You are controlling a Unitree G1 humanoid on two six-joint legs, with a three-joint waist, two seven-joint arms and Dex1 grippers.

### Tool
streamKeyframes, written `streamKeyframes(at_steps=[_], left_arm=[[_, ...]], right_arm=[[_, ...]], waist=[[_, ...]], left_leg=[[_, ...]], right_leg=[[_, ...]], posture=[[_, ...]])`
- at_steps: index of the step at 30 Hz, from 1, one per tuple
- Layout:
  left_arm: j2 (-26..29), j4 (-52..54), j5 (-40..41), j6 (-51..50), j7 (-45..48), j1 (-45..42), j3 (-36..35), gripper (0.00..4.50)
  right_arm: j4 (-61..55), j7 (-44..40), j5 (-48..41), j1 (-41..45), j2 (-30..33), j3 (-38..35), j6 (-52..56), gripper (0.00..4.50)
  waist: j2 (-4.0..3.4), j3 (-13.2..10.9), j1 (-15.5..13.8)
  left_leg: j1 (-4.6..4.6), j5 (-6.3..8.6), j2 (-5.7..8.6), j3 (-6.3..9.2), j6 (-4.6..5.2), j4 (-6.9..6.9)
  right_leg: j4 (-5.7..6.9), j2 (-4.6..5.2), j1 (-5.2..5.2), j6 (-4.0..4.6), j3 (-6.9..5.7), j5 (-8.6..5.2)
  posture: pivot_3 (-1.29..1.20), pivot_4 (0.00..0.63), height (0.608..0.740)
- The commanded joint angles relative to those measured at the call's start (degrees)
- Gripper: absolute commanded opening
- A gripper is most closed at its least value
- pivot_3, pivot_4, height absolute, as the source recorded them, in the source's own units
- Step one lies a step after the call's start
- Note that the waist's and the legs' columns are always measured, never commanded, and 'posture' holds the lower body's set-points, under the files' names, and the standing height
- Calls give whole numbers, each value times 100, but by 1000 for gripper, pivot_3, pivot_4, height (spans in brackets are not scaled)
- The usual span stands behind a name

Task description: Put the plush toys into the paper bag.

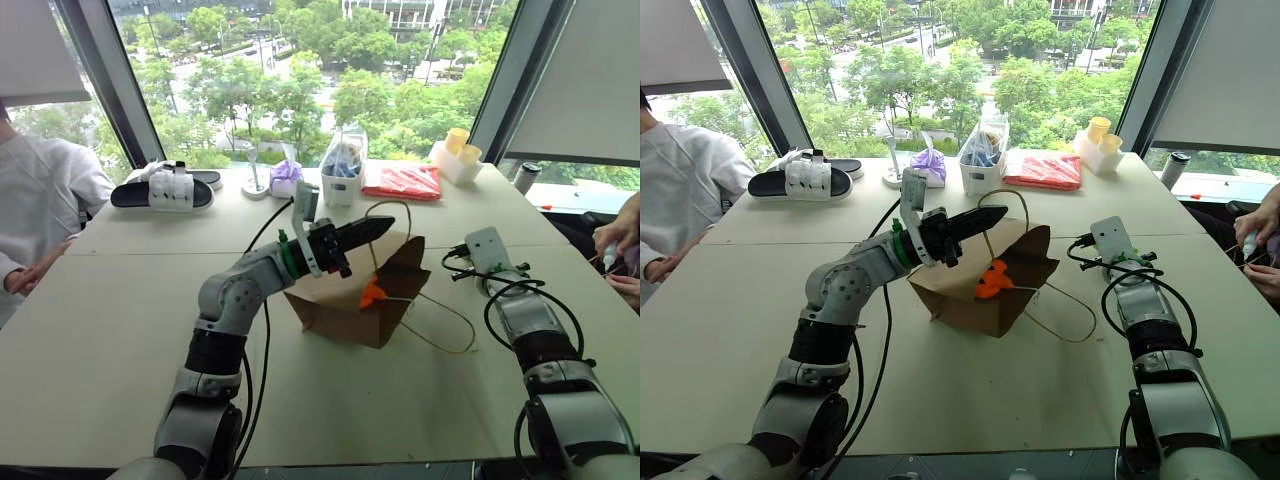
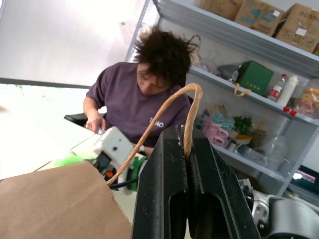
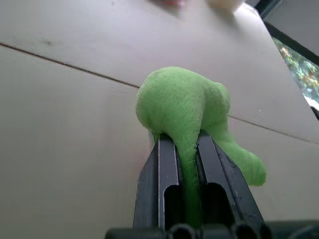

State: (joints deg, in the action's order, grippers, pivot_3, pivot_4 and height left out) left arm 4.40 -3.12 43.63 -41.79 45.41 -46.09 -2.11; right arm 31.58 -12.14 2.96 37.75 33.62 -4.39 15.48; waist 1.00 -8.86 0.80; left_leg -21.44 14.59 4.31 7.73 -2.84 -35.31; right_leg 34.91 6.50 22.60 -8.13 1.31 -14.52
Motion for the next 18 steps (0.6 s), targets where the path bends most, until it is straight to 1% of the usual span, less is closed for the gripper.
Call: streamKeyframes(at_steps=[1,5,6,10,12,14,18], left_arm=[[15,164,221,-14,-60,-157,-186,0],[40,40,286,-19,-35,-257,-245,0],[43,4,294,-17,-19,-279,-249,0],[61,-147,327,-11,61,-362,-240,0],[66,-214,321,-8,114,-400,-226,0],[68,-321,308,-3,186,-472,-213,0],[60,-487,273,15,341,-571,-156,0]], right_arm=[[-2193,-728,-769,-674,350,-680,197,62],[-4401,-1596,-1757,-1985,692,-1317,1015,62],[-4780,-1717,-1926,-2226,765,-1441,1186,62],[-5828,-1934,-2456,-2801,955,-1768,1873,62],[-6219,-2064,-2721,-2988,1032,-1848,2165,62],[-6629,-2136,-2885,-3088,1124,-1718,2395,62],[-6980,-2079,-3013,-2804,1106,-1197,2680,62]], waist=[[0,0,2],[2,-1,-13],[3,-1,-15],[3,-2,6],[3,-2,-16],[4,-2,-20],[5,-3,-20]], left_leg=[[1,0,0,-1,0,1],[4,8,-2,3,14,3],[10,21,-2,4,37,2],[12,24,-2,-1,42,-12],[11,24,-3,0,42,-15],[10,24,-4,2,42,-15],[7,24,-4,2,43,-20]], right_leg=[[1,0,0,0,0,0],[-6,-2,-9,-2,-4,-1],[-7,-2,-17,-2,-5,-1],[-8,-2,-24,-2,-3,-1],[-6,-2,-24,-1,-3,-1],[-5,-3,-24,-1,-5,-1],[-7,-3,-23,-1,-5,-1]], posture=[[0,150,740],[0,150,740],[0,150,740],[0,150,740],[0,150,740],[0,150,740],[0,150,740]])
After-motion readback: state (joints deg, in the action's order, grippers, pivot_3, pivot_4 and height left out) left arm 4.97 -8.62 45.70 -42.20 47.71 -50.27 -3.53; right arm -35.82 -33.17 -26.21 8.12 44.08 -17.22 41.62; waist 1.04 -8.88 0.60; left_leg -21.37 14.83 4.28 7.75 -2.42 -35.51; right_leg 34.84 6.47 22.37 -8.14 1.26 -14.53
